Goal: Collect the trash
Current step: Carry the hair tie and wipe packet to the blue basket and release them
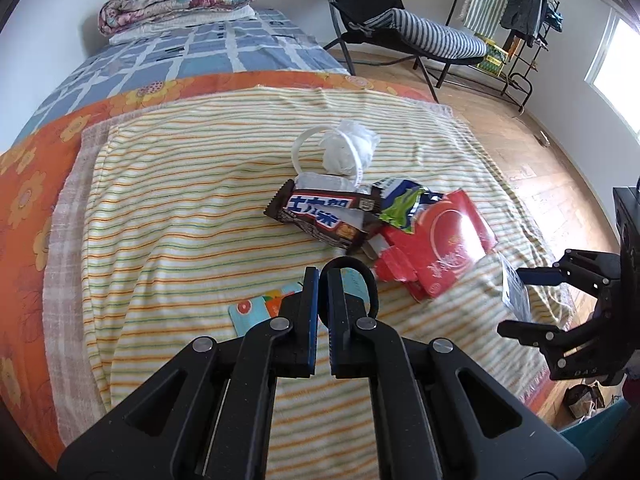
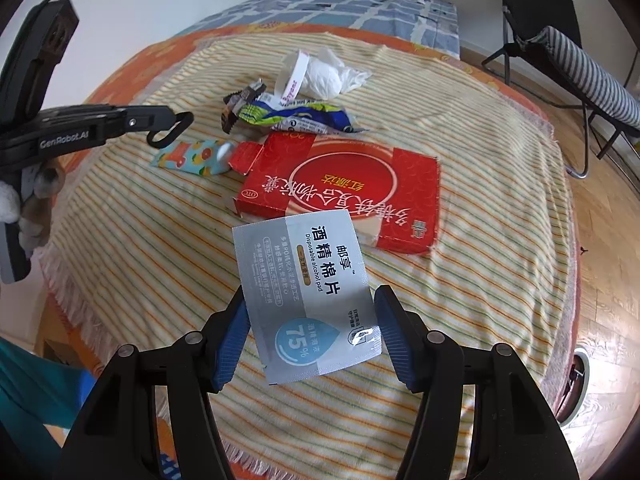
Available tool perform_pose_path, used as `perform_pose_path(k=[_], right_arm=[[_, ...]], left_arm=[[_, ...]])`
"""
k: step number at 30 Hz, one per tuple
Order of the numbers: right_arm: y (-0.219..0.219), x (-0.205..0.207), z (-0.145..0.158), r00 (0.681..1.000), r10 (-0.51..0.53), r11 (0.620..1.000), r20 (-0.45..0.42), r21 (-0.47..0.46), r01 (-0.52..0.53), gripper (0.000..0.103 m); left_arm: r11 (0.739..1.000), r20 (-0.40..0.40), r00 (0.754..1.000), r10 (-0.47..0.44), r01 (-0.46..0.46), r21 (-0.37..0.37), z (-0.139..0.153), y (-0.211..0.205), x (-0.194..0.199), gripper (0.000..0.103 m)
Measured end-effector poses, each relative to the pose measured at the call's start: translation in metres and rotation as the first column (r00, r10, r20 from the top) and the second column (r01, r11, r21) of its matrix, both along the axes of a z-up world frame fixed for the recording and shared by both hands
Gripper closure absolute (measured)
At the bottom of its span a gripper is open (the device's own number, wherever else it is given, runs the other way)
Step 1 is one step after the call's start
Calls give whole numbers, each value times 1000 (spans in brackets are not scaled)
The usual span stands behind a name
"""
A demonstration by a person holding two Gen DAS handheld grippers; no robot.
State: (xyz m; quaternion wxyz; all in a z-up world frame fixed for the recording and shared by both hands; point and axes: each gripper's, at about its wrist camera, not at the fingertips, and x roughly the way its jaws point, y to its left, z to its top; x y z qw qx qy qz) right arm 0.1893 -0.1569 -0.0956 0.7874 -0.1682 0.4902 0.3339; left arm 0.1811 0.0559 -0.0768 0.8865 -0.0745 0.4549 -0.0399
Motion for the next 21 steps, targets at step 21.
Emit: perform_pose_path(k=[21], right_arm=[[-22,-87,43,998,-49,993,35,106,45,42]], left_arm=[[993,54,993,-109,106,57,39,-54,-105,101]])
